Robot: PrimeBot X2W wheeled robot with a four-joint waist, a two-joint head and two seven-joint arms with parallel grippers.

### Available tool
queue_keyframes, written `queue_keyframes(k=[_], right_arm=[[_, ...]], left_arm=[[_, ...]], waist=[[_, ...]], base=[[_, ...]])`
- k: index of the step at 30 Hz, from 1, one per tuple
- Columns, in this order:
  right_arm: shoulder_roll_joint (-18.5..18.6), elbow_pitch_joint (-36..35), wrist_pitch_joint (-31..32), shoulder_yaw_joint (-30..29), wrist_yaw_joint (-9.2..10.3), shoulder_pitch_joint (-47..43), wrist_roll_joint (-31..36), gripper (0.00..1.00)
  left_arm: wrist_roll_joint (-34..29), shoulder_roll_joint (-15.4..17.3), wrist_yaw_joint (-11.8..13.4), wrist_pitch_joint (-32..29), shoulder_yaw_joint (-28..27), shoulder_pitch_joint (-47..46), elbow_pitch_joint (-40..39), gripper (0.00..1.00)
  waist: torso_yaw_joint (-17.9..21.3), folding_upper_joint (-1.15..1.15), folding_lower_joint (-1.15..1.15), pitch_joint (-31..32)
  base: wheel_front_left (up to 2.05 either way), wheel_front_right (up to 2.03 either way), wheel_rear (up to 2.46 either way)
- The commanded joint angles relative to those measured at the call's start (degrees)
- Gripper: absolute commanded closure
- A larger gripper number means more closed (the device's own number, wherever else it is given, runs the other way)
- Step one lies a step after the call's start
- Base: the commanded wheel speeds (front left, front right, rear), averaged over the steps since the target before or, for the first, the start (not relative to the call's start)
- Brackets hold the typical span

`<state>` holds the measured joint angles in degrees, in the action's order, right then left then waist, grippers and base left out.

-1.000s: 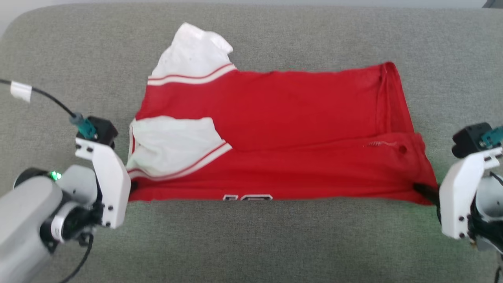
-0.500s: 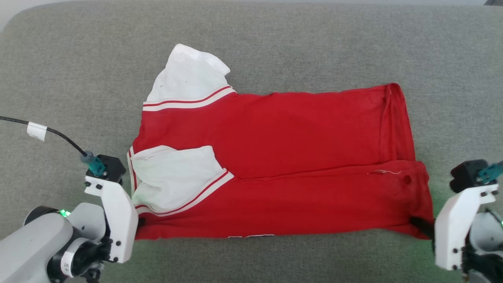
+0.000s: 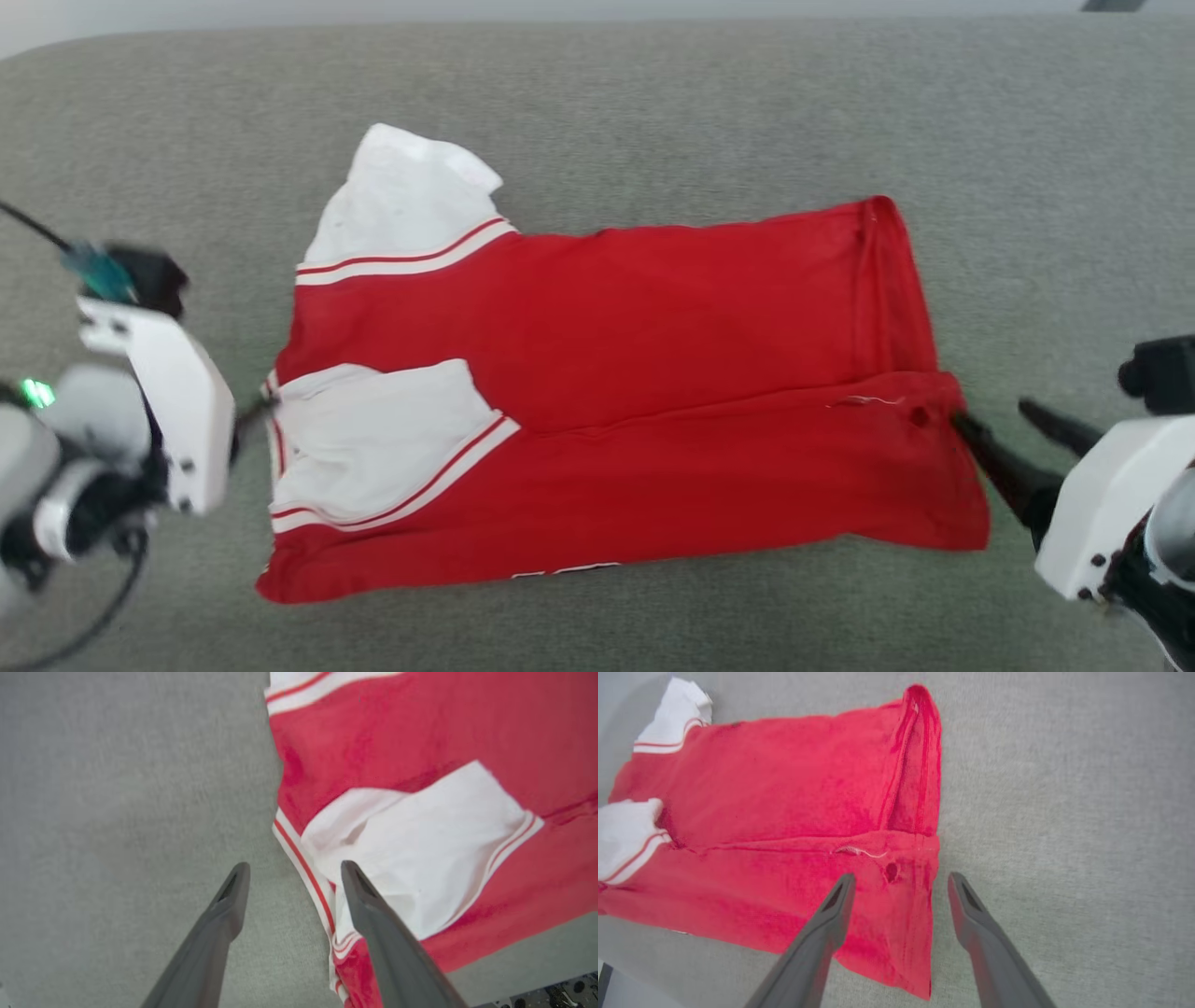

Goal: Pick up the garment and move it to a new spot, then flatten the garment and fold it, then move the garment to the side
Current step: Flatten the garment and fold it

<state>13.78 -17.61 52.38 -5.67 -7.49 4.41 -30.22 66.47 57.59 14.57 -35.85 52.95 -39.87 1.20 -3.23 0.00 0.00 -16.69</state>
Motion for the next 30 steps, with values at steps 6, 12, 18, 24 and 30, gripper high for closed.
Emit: queue_keyframes(k=[6, 12, 18, 24, 30], right_arm=[[-3.6, -4.3, -12.6, 0.6, 0.00, 3.6, 3.5, 0.00], [-7.2, -4.5, -27.5, 2.5, 0.00, 6.9, 8.8, 0.00], [-9.4, -2.9, -39.3, 5.0, 0.00, 9.2, 12.1, 0.00], [-10.5, -1.9, -45.2, 7.1, 0.00, 10.3, 12.8, 0.00], [-10.8, 0.2, -46.2, 8.0, 0.00, 11.5, 12.2, 0.00]], left_arm=[[-3.3, -1.2, -4.1, 2.2, -2.4, -7.5, 5.0, 0.00], [-5.8, -3.6, -8.7, 4.2, -3.5, -14.1, 13.9, 0.00], [-7.1, -5.6, -12.3, 4.5, -4.0, -19.8, 23.4, 0.00], [-6.3, -8.1, -13.0, 2.2, -4.5, -24.1, 32.3, 0.00], [-5.8, -11.2, -13.0, -1.3, -3.7, -26.7, 38.4, 0.00]], waist=[[3.9, 0.00, 0.00, -1.3], [8.3, 0.00, 0.00, -3.4], [12.6, 0.00, 0.00, -6.5], [14.9, 0.00, 0.00, -9.6], [15.3, 0.00, 0.00, -11.7]], base=[[0.00, 0.00, 0.00], [0.00, 0.00, 0.00], [0.00, 0.00, 0.00], [0.00, 0.00, 0.00], [0.00, 0.00, 0.00]])
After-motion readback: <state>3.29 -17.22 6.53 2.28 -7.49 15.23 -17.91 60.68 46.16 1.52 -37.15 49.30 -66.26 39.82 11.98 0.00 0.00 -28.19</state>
